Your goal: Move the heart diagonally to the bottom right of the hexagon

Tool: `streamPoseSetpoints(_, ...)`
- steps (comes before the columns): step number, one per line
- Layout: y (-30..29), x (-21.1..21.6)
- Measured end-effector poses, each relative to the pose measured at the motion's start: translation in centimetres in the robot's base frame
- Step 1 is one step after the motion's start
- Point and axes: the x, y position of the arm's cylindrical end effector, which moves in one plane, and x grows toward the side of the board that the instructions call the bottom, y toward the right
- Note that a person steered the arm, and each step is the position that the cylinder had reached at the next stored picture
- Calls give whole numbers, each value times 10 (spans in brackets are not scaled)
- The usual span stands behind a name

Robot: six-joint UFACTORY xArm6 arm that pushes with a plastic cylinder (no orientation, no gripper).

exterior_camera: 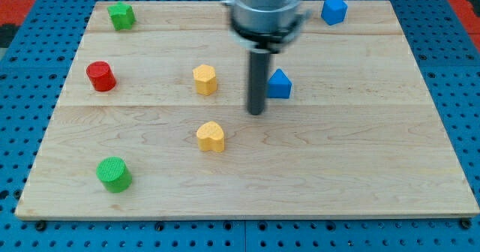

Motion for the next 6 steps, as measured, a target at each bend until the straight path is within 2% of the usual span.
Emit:
streamPoseSetpoints(1, -65, 9)
streamPoseSetpoints(2, -24, 49)
streamPoseSetpoints(3, 50, 73)
streamPoseSetpoints(4, -9, 51)
streamPoseSetpoints(5, -38, 45)
streamPoseSetpoints(6, -70, 87)
